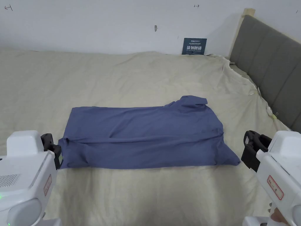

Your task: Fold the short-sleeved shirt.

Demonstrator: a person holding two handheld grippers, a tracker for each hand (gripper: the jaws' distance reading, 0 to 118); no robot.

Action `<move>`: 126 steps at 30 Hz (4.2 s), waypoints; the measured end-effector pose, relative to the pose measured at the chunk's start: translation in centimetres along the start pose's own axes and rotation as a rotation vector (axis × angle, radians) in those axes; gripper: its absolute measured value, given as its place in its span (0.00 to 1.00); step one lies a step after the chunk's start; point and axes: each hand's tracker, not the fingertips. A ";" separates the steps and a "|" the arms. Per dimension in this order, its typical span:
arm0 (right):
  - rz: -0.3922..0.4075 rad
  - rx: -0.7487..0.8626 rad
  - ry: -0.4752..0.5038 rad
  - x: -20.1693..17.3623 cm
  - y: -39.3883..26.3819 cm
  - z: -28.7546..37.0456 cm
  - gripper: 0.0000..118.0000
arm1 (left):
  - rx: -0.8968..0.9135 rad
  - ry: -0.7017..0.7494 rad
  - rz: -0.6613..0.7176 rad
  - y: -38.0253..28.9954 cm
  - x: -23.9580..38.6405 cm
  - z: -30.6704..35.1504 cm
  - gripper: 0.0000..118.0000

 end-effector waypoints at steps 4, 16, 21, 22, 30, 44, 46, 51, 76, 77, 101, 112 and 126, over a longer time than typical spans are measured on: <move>0.001 -0.007 0.017 0.0 -0.1 -0.5 0.00 | -0.010 -0.017 0.034 0.2 -0.3 -0.6 0.00; 0.024 -0.057 0.035 -0.4 0.2 -3.8 0.00 | -0.467 -0.015 0.191 1.0 -3.4 -14.2 1.00; 0.026 -0.085 0.032 -1.2 0.3 -5.0 0.00 | -0.648 0.070 0.082 -1.4 -4.4 -19.5 1.00; 0.028 -0.089 0.031 -1.3 0.2 -5.3 0.00 | -0.688 0.090 0.074 -2.0 -4.5 -20.3 1.00; 0.025 -0.144 0.039 -1.8 -0.4 -7.0 0.00 | -0.813 0.112 0.091 -5.2 -3.9 -23.0 0.34; -0.054 -0.314 0.076 2.3 2.1 -11.9 0.00 | -0.666 0.026 0.145 -1.7 -4.0 -19.3 0.00; -0.024 -0.392 0.043 3.5 2.6 -14.6 0.01 | -0.654 0.031 0.142 -1.3 -4.2 -18.9 0.00; -0.077 -0.716 0.034 6.0 1.6 -21.8 0.98 | -0.642 0.040 0.151 -0.9 -4.5 -19.1 0.00; -0.190 -0.893 -0.002 9.8 -1.5 -23.8 0.07 | -0.714 0.066 0.292 -1.1 -6.9 -19.3 0.00; -0.207 -0.879 0.010 10.2 -0.5 -23.0 0.07 | -0.699 0.045 0.320 -0.6 -7.3 -18.9 0.00; -0.287 -0.827 -0.015 11.8 -7.3 -6.0 0.33 | -0.681 0.131 0.245 -7.3 -11.2 -4.6 0.88; -0.036 -0.168 -0.049 7.1 4.6 -1.7 0.92 | -0.051 0.124 0.109 3.5 -6.3 -0.7 1.00; -0.035 0.124 0.073 -0.1 5.2 0.6 0.34 | 0.138 -0.002 0.013 4.1 0.4 1.2 0.00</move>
